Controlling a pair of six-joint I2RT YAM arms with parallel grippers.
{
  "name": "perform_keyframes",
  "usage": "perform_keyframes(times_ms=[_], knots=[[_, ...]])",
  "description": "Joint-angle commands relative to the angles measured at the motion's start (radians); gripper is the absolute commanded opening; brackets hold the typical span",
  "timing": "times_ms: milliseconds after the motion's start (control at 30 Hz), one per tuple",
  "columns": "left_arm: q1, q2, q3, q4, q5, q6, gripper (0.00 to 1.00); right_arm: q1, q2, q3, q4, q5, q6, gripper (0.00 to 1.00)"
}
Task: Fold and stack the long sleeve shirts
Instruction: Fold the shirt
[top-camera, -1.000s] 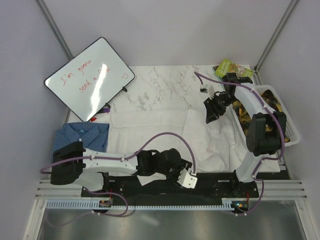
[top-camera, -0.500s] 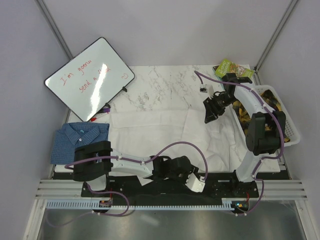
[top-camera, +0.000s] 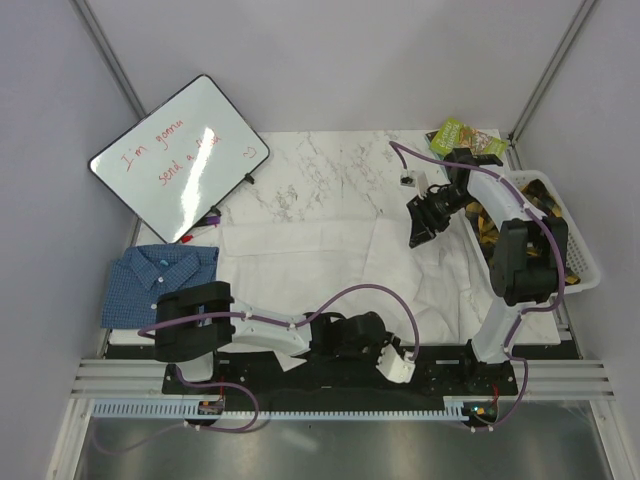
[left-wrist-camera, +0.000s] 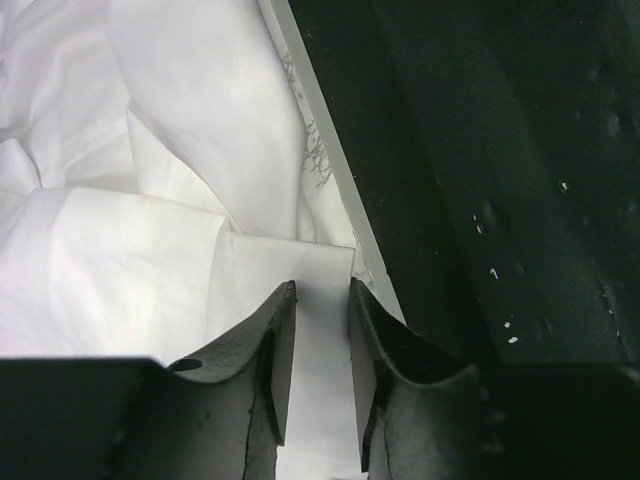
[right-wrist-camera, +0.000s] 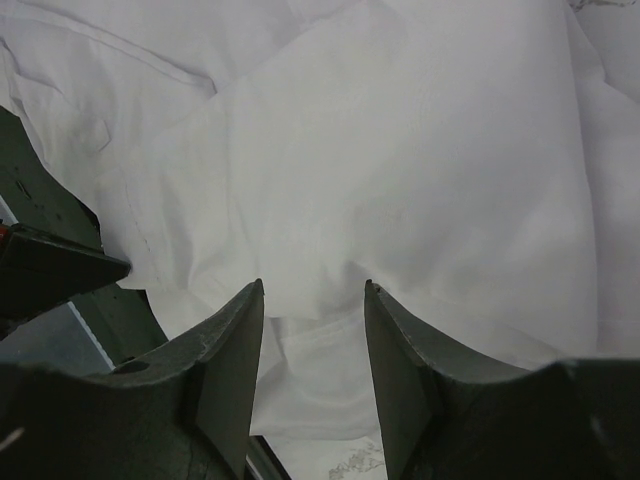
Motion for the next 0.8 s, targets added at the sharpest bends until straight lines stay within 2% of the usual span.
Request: perform_keyframes(times_ms=[0, 400, 467, 633, 767], knots=[[0.000, -0.010, 0.020, 0.053, -0.019, 0.016, 0.32, -0.009, 0.013, 0.039, -0.017, -0.045, -0.028, 0.53], [0.004, -0.103, 0.072, -0.086, 0.007, -0.046, 0.13, -0.012, 0.025, 0.039, -0.026, -0.056, -0.041, 0.54], [0.018, -0.100, 0.088, -0.103, 0.005, -0.069, 0.02, -0.014, 0.022, 0.034, -0.028, -0.056, -0.044, 0.54], [0.063, -0.088, 0.129, -0.158, 0.046, -0.096, 0.02, -0.015, 0.022, 0.043, -0.029, -0.054, -0.045, 0.54], [0.060, -0.185, 0.223, -0.324, 0.124, -0.150, 0.02, -0.026, 0.017, 0.080, -0.029, -0.043, -0.044, 0.55]])
